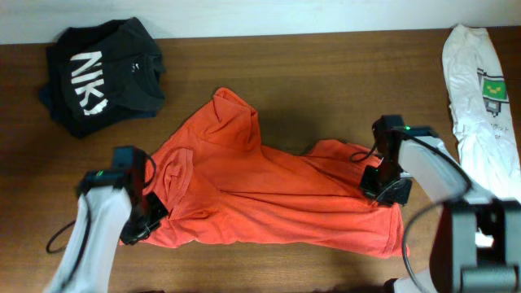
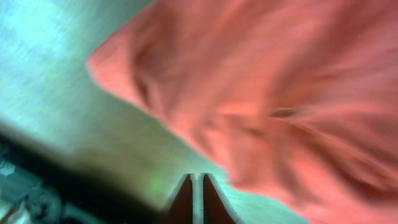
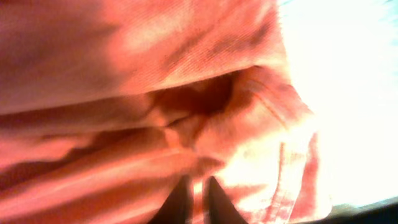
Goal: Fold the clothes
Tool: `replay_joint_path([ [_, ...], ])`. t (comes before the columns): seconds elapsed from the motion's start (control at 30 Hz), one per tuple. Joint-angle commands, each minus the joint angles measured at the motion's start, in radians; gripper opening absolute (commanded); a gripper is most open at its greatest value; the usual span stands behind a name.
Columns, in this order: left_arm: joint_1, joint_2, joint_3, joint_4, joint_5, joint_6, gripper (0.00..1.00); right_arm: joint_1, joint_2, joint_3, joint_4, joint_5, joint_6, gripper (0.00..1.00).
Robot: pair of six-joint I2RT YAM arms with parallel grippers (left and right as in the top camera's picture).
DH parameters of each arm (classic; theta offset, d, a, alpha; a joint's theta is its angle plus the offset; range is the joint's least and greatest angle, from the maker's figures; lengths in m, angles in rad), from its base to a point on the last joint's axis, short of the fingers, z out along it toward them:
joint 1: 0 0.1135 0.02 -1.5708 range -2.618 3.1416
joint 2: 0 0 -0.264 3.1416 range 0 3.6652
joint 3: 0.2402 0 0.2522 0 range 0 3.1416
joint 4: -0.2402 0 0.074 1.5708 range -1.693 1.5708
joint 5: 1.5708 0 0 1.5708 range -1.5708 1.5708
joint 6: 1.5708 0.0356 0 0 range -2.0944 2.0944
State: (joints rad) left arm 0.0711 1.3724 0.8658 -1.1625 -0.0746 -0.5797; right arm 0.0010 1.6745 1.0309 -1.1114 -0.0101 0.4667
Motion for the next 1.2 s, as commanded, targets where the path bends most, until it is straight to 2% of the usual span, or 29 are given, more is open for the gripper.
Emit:
replay_joint_path([
  [0.0,0.001,-0.183,0.075,0.038,0.224,0.244,0.72,0.005,-0.106,0.087,-0.049,0.034,-0.043,0.98],
  [0.07,-0.012,-0.196,0.168,0.041,0.236,0.300,0.99,0.005,-0.117,0.165,-0.098,0.033,-0.048,0.99],
  [0.13,-0.034,-0.177,0.249,0.102,0.240,0.330,0.99,0.005,-0.117,0.227,-0.105,-0.023,-0.151,0.99],
  [0.2,-0.071,-0.132,0.300,0.259,0.266,0.375,0.99,0.005,-0.117,0.255,-0.108,-0.071,-0.191,0.99],
  [0.23,-0.102,-0.070,0.309,0.402,0.266,0.389,0.99,0.006,-0.116,0.255,-0.118,-0.077,-0.191,0.99],
  [0.37,-0.159,0.223,0.310,0.788,0.251,0.513,0.99,0.006,-0.115,0.254,-0.161,-0.091,-0.201,0.99],
  [0.43,-0.176,0.351,0.310,0.927,0.250,0.558,0.99,0.006,-0.115,0.252,-0.174,-0.091,-0.201,0.99],
  [0.5,-0.187,0.442,0.311,1.013,0.227,0.602,0.99,0.006,-0.115,0.250,-0.183,-0.091,-0.201,0.99],
  [0.57,-0.213,0.550,0.328,1.062,0.041,0.659,0.99,0.006,-0.115,0.250,-0.188,-0.091,-0.209,0.99],
  [0.6,-0.220,0.585,0.338,1.061,0.009,0.699,0.99,0.006,-0.115,0.250,-0.187,-0.091,-0.209,0.99],
  [0.7,-0.225,0.655,0.345,1.057,-0.001,0.728,0.96,0.006,-0.115,0.250,-0.183,-0.091,-0.209,0.99],
  [0.8,-0.225,0.692,0.345,1.049,-0.001,0.728,0.84,0.006,-0.115,0.250,-0.183,-0.090,-0.209,0.99],
  [0.87,-0.225,0.692,0.345,1.045,-0.001,0.728,0.48,0.006,-0.115,0.250,-0.183,-0.090,-0.209,0.99],
  [0.93,-0.225,0.692,0.345,1.039,-0.001,0.728,0.03,0.006,-0.115,0.250,-0.180,-0.083,-0.209,0.99],
  [0.97,-0.226,0.692,0.345,1.038,-0.001,0.727,0.00,0.005,-0.115,0.250,-0.175,-0.080,-0.209,0.99],
  [1.1,-0.225,0.632,0.345,1.020,-0.001,0.727,0.00,-0.003,-0.115,0.256,-0.091,-0.005,-0.160,0.99],
  [1.17,-0.225,0.572,0.345,1.014,-0.001,0.727,0.00,-0.003,-0.115,0.290,-0.065,-0.050,-0.246,0.99],
])
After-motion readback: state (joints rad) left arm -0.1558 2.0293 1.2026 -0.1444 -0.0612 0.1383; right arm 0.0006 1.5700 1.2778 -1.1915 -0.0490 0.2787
